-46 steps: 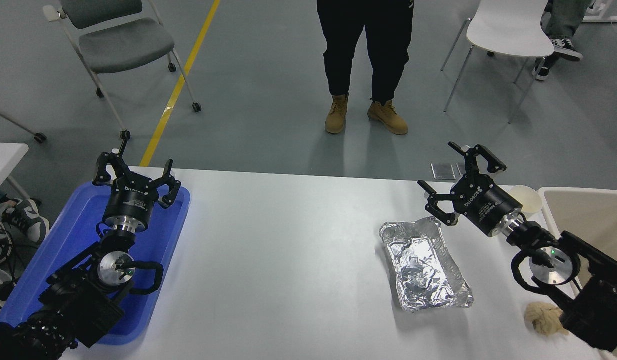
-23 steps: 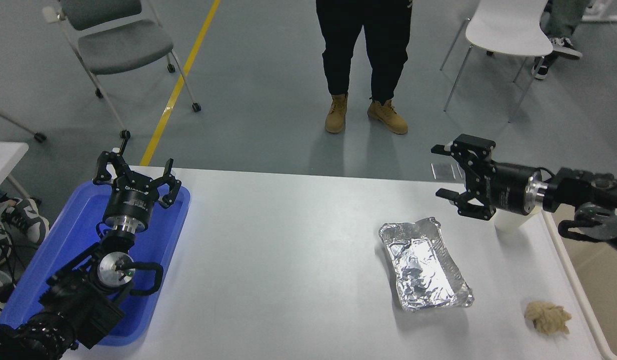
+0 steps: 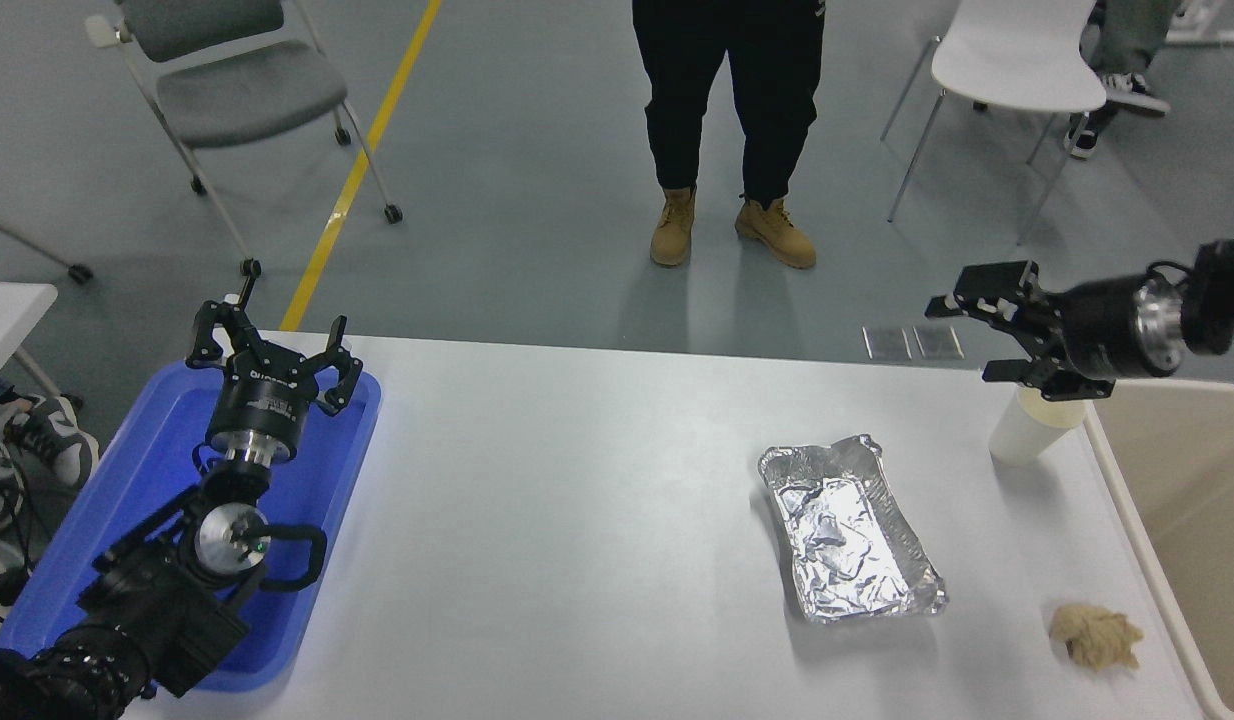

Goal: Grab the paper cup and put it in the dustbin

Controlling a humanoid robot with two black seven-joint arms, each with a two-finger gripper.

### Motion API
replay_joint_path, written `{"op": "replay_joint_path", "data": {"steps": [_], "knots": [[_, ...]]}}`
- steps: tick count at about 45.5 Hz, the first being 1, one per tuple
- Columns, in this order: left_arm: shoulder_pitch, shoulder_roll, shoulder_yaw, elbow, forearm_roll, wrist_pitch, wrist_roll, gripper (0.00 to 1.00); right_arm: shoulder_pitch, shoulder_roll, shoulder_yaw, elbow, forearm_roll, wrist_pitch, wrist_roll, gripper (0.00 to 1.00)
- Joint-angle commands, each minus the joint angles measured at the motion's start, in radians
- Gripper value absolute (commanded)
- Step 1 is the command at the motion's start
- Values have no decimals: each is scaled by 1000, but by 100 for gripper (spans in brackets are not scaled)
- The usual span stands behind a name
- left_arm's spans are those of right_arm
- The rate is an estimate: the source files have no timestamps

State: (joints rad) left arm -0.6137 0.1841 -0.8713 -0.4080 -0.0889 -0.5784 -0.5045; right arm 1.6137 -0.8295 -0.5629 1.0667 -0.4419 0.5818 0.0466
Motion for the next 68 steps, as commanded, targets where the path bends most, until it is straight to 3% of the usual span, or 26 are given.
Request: {"op": "replay_joint_path", "data": {"steps": [1,7,21,38,49,55,68], "knots": [[0,0,0,0,0,0,0,100,242,30,-265,2,-159,56,1,100],[0,0,0,-2,0,0,0,100,319,46,-370,6,-228,92,2,100],[0,0,0,-2,0,0,0,100,465,67,-566,113,-250,155,4,100],[-1,0,-2,-2,0,0,0,100,350,84,-554,-43,-261,147,3,100],[-1,-2,0,-2,0,0,0,100,138,89,-411,-220,-262,122,6,100],[-1,-1,0,-2,0,0,0,100,-6,136,-329,-349,-262,49,10,100],[-1,-2,0,-2,0,0,0,100,-311,248,-215,-568,-262,-266,16,100]]}}
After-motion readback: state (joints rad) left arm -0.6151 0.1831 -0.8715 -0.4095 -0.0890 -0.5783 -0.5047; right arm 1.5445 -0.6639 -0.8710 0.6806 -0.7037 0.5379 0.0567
